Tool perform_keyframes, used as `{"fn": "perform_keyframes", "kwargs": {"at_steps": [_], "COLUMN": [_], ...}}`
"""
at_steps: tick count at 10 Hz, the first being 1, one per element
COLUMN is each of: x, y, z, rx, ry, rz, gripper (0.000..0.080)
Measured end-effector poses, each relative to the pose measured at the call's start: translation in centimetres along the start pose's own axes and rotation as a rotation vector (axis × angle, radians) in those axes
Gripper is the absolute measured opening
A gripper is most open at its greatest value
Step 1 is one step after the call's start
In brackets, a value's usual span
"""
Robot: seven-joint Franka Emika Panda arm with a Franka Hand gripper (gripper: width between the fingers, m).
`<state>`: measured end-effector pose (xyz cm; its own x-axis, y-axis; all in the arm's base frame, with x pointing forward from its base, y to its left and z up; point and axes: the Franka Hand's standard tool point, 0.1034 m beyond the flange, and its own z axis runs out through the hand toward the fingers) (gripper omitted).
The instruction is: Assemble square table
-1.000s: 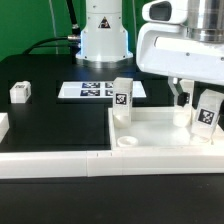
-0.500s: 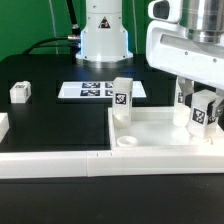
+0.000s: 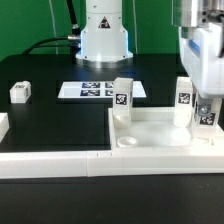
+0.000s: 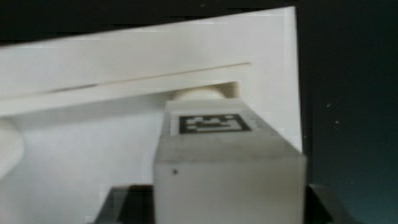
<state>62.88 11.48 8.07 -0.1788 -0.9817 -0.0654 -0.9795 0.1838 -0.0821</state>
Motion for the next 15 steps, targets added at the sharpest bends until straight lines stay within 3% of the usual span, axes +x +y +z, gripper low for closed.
{"fn": "perform_keyframes", "kwargs": {"at_steps": [2, 3, 4, 5, 6, 7, 11, 13, 15], "x": [-0.1, -0.1, -0.2, -0.6, -1.0, -1.1, -0.9, -0.7, -0.6], "y": [0.1, 0.1, 0.2, 0.5, 1.2, 1.1, 1.0, 0.6, 0.0], "z": [0.0, 0.1, 0.1, 0.2, 0.4, 0.4, 0.5, 0.5, 0.5], "rx": [0.004, 0.003, 0.003, -0.009, -0.051, -0.069, -0.074, -0.056, -0.02], "ry": [-0.003, -0.002, 0.004, 0.022, 0.043, 0.056, 0.049, 0.074, 0.086], "rz": [0.098, 0.079, 0.016, -0.072, -0.17, -0.298, -0.571, -0.896, -1.024], "gripper": [0.0291, 0.037, 0.037, 0.0567, 0.0631, 0.0631, 0.0649, 0.0649, 0.0649]}}
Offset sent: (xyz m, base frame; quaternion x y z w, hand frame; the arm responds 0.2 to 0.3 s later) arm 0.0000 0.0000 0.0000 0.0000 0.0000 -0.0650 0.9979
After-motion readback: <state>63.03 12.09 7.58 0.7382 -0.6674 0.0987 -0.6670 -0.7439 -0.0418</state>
